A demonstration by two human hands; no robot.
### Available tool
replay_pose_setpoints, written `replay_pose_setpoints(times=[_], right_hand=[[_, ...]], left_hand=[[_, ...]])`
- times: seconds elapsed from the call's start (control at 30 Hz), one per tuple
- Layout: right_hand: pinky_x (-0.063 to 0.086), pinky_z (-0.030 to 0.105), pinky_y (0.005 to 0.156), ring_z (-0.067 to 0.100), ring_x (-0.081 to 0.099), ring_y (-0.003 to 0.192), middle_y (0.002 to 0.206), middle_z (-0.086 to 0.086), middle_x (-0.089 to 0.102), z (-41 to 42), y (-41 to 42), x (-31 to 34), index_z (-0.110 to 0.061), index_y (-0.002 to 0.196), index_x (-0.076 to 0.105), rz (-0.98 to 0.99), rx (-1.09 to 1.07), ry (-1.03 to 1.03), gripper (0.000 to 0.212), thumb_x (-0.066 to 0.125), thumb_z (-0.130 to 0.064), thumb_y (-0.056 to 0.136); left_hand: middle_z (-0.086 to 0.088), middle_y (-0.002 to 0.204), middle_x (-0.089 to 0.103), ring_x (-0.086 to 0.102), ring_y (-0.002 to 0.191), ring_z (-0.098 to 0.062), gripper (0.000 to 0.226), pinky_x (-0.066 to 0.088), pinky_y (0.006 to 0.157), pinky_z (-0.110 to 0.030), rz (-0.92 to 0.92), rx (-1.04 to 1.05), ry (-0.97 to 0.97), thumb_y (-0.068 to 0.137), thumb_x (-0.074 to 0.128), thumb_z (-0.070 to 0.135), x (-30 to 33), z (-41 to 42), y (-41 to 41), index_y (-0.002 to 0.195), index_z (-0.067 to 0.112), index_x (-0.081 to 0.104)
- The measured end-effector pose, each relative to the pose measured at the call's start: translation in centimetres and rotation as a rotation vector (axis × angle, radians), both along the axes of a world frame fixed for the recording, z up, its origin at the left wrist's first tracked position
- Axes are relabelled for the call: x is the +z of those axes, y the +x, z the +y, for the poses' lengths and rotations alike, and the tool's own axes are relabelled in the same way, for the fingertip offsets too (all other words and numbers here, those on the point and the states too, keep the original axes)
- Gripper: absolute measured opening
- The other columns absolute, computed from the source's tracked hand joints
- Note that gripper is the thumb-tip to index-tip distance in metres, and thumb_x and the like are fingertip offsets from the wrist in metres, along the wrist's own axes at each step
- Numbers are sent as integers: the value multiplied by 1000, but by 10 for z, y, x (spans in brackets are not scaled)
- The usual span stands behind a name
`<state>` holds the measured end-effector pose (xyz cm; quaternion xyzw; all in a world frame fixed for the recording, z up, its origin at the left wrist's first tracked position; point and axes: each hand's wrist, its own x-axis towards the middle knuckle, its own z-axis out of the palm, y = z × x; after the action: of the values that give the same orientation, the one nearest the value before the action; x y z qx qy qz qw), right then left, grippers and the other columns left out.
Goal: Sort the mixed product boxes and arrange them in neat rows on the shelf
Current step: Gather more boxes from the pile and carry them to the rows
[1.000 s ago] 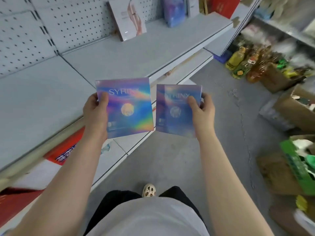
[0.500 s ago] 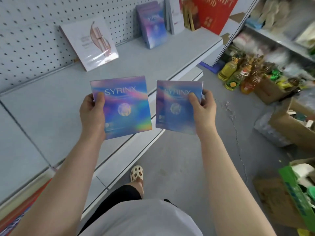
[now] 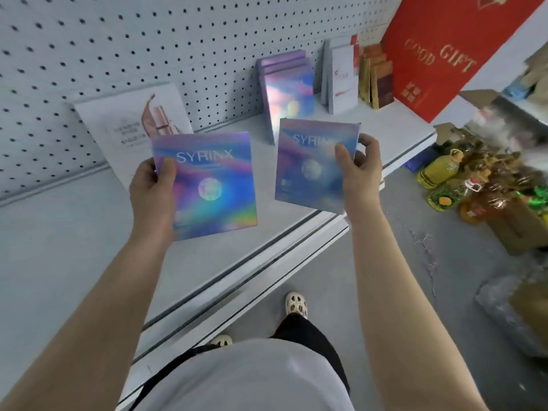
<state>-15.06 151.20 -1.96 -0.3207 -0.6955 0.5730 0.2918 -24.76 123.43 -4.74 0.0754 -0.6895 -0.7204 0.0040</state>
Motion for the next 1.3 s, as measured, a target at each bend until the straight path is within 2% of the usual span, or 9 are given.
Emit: replay_pose_setpoints(times=[0.3,0.47,0.67,0.83,0.9,1.0,1.1,1.2,1.3], right_hand=[[55,47,80,25,63,84,96,9,69,149,-138,-9,-26,112,54,-9,512,-28,28,67,-17,89],[54,30,74,12,63,86,105,3,66,199,-197,-20,-15,124,51,-159,745,220,50,75,-13,81],[40,9,62,13,55,77,89,-6,57,213,-237,-35,-15,103,51,-247,780,421,44,83,-18,74],[44,29,81,22,53,98,119,9,53,209,-236,-33,-11,123,47,-223,624,594,72,86,-31,66],[44,30,83,21,53,99,121,8,53,201,-226,-22,-11,123,50,-76,580,681,61,80,-28,72],[52,35,78,19,62,88,104,1,64,183,-204,-1,-21,106,56,-63,819,552,28,67,-39,88],[58,32,70,15,63,78,101,-2,63,177,-182,-1,-20,112,59,-295,1206,296,33,73,-36,87],[59,44,71,16,54,69,86,1,56,187,-178,-13,-15,106,59,-216,1232,266,33,80,-15,80],[52,46,70,21,49,71,80,9,54,202,-182,-15,-31,97,57,-202,1183,330,33,79,-29,73]], left_hand=[[-4,87,58,51,79,-16,14,44,73,-32,-10,228,86,95,56,29,-11,101,-20,87,18,58],[8,74,60,55,66,-5,17,50,65,-24,-42,341,109,99,53,21,-18,158,-13,83,19,56],[-6,81,53,47,76,-17,18,43,72,-36,-56,393,66,91,58,36,-21,184,-4,79,21,56],[2,73,53,47,66,-9,20,42,65,-26,-21,357,2,96,56,25,-16,207,-1,77,21,54],[3,77,57,51,70,-10,15,45,68,-28,-16,335,-9,96,57,25,-16,217,-1,81,22,56],[4,84,64,59,77,-12,8,51,73,-34,-39,305,-5,97,57,25,-16,229,-2,90,22,59],[4,88,67,61,80,-14,8,52,77,-38,-13,255,19,90,60,33,-19,241,-5,92,26,61],[9,87,64,56,76,-6,18,47,74,-29,15,205,-51,87,55,39,-25,252,-10,97,26,60],[14,96,66,58,83,-2,26,47,81,-24,-3,104,-112,89,48,36,-32,261,-11,111,28,59]])
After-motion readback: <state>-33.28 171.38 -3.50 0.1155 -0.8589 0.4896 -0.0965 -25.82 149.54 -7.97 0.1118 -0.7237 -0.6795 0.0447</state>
